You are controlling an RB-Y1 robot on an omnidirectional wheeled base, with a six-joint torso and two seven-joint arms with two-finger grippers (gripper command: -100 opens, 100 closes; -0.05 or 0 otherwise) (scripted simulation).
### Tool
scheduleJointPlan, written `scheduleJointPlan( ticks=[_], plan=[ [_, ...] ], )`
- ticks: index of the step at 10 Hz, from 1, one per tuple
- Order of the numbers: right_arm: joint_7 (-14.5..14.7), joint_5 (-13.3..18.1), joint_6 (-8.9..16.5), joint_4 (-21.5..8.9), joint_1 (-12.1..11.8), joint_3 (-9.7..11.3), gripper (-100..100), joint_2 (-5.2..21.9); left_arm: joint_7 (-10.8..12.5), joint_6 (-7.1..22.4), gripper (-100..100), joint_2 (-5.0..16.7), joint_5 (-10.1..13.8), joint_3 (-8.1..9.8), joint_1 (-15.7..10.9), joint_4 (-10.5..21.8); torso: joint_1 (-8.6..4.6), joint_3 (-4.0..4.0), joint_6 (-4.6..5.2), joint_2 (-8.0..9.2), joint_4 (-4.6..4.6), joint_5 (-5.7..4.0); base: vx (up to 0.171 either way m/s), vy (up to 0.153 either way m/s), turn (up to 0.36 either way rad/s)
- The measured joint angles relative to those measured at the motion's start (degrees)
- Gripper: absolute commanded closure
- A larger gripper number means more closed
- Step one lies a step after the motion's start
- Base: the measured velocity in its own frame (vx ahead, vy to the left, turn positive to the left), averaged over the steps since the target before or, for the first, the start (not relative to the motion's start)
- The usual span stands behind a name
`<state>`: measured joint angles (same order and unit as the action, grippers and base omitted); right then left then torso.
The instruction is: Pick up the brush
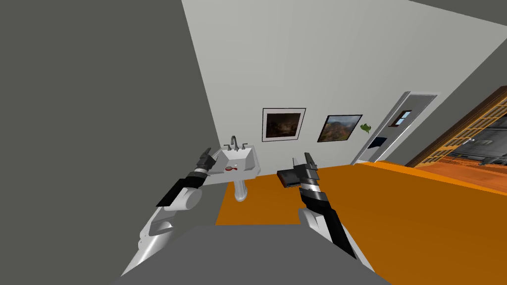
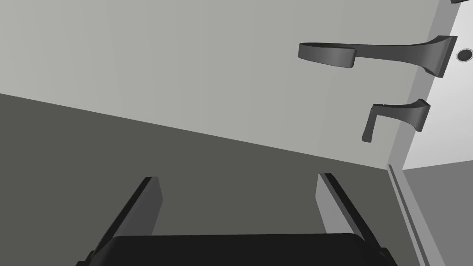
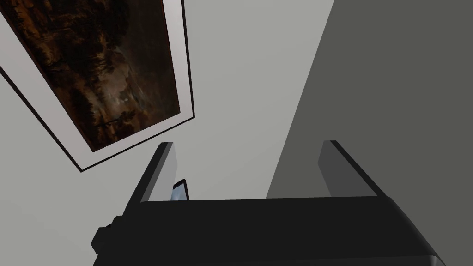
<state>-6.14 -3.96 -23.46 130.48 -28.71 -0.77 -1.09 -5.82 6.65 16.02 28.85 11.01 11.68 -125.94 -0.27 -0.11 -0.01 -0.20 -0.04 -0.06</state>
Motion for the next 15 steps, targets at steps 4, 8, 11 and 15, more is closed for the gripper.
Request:
scheduleJointPlan(
  ticks=[4, 8, 11, 15],
  plan=[
    [0.00, 0.00, 0.00, 0.00, 0.00, 0.00, 0, 0.00, -0.12, 5.90, -100, 0.92, 1.62, 1.22, -1.01, 0.55, 0.10, 0.01, 0.00, 0.03, 0.00, 0.02, 0.042, -0.049, 0.041],
    [0.00, 0.00, 0.00, 0.00, 0.00, 0.00, 0, 0.00, -0.07, 11.68, -100, 2.80, 3.64, 2.94, -2.34, 1.72, 0.10, 0.03, -0.01, 0.05, 0.01, 0.02, 0.039, -0.053, 0.038],
    [0.00, 0.00, 0.00, 0.00, 0.00, 0.00, 0, 0.00, -0.04, 16.65, -100, 4.20, 4.93, 4.22, -3.13, 2.51, 0.08, -0.03, 0.01, -0.05, -0.02, 0.01, 0.053, -0.052, 0.035],
    [0.00, 0.00, 0.00, 0.00, 0.01, 0.00, 0, 0.01, 0.00, 22.16, -100, 5.61, 6.03, 5.32, -3.46, 3.05, 0.16, 0.02, 0.01, 0.04, 0.00, 0.03, 0.048, -0.053, 0.051]
  ],
)
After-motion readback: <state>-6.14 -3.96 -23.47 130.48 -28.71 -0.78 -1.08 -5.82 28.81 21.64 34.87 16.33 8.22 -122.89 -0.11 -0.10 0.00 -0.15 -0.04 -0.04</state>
